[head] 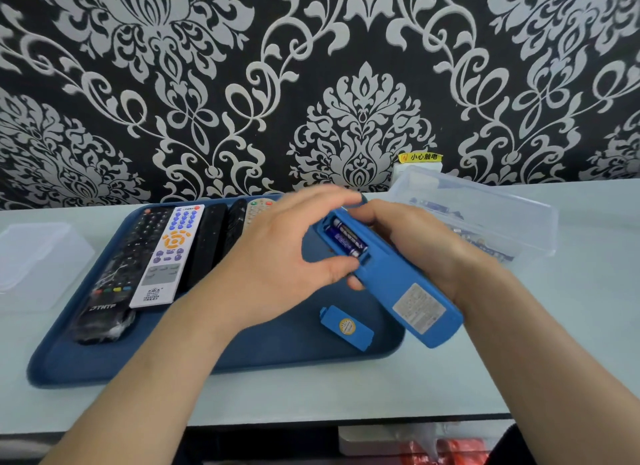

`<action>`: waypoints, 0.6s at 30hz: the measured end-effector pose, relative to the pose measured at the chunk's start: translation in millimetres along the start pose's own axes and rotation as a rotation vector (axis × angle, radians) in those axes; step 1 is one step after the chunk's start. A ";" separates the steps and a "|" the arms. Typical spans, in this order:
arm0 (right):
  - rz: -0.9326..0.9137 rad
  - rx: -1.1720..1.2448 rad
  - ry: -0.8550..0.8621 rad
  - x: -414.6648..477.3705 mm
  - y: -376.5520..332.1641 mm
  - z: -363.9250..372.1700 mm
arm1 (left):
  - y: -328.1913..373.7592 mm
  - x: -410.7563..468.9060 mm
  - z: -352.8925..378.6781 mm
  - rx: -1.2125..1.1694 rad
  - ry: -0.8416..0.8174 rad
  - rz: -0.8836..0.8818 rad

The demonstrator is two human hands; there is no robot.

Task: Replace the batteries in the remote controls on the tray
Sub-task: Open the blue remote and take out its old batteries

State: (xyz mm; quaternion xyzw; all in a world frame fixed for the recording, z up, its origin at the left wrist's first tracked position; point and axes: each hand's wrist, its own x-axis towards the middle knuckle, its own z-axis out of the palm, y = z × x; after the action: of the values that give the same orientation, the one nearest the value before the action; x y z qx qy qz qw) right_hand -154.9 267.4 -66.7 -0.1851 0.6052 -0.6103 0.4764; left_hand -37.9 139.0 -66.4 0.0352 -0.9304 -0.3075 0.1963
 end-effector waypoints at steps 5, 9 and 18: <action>0.004 0.306 -0.206 -0.3 -1.7 -14.5 | -6.4 3.2 -4.5 -0.297 0.201 -0.238; -0.135 0.377 -0.286 3.9 0.5 -19.9 | -0.2 4.5 4.3 -0.853 0.308 -0.521; -0.382 0.583 -0.061 17.3 4.2 -3.3 | 22.0 -1.9 48.2 -0.189 0.416 -0.192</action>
State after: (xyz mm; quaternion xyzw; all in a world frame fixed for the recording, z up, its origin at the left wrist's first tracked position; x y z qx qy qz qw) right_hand -164.4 256.1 -77.2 -0.1693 0.3452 -0.8300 0.4042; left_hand -53.6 184.0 -89.5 0.1676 -0.8296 -0.3965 0.3557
